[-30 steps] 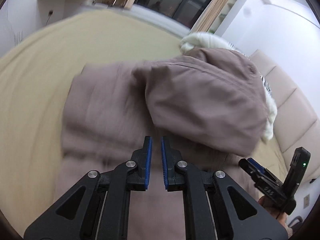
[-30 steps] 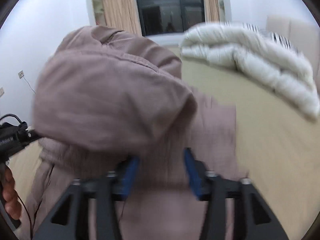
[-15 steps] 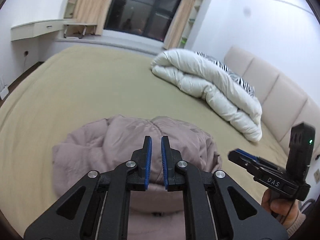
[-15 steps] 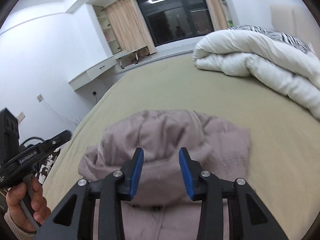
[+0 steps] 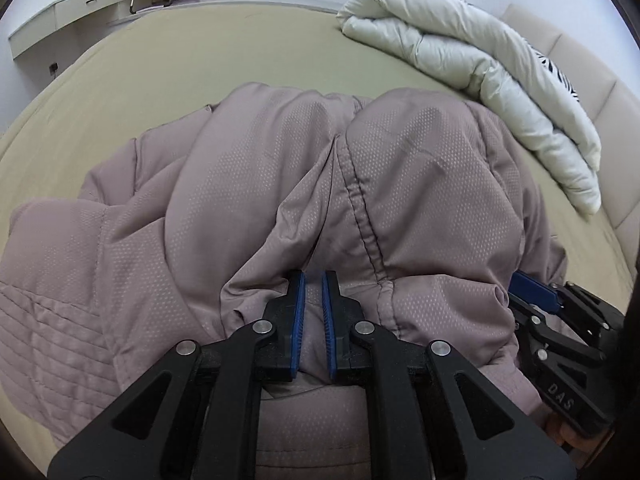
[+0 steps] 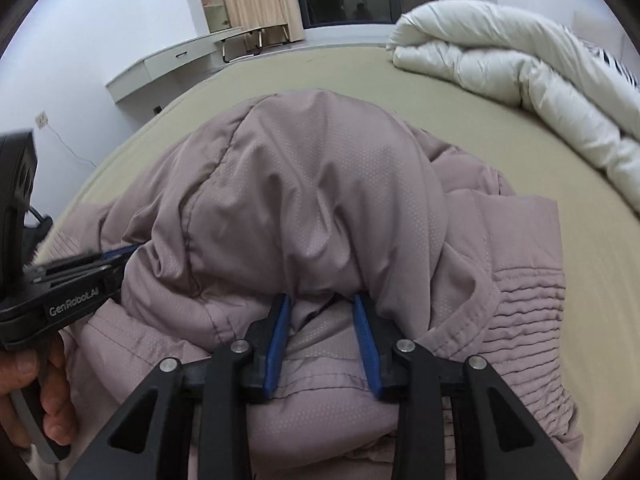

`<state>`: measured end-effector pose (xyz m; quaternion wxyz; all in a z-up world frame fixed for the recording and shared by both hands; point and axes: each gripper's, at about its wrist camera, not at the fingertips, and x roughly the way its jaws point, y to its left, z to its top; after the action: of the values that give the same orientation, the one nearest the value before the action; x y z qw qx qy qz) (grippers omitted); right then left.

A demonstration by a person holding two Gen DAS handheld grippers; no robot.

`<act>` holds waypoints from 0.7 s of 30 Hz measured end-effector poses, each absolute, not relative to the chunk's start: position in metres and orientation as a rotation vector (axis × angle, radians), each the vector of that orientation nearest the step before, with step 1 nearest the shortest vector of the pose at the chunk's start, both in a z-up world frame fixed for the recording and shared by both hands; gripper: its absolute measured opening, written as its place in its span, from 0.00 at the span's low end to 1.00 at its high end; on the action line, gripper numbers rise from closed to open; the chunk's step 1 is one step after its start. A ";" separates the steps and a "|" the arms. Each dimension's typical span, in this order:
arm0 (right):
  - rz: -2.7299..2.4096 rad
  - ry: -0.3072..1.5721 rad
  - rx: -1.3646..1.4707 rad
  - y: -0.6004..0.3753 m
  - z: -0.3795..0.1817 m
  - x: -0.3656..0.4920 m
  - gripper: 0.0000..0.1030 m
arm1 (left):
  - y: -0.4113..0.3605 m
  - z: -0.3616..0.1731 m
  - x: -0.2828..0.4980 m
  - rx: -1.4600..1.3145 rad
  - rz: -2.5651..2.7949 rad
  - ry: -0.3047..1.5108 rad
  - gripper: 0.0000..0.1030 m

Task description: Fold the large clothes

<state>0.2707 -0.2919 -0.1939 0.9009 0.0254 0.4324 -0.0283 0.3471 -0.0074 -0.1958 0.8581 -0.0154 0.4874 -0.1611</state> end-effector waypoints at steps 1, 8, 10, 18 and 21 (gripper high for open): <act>-0.054 0.907 0.042 -0.291 -0.193 0.272 0.36 | -0.004 -0.196 0.346 -0.050 -0.340 1.034 0.08; -0.031 0.733 0.148 -0.310 -0.100 0.269 0.35 | 0.027 -0.111 0.313 -0.170 -0.382 0.869 0.08; -0.022 0.744 0.154 -0.314 -0.095 0.292 0.35 | 0.024 -0.097 0.318 -0.176 -0.421 0.844 0.08; -0.069 0.960 0.137 -0.323 -0.163 0.375 0.35 | -0.033 -0.163 0.380 -0.046 -0.403 1.007 0.08; -0.075 0.948 0.157 -0.328 -0.183 0.375 0.35 | -0.025 -0.203 0.395 -0.128 -0.395 1.071 0.08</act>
<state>0.3751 -0.3284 -0.1826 0.8862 0.0756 0.4557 -0.0359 0.3946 -0.0252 -0.2034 0.8396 -0.0605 0.5064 -0.1870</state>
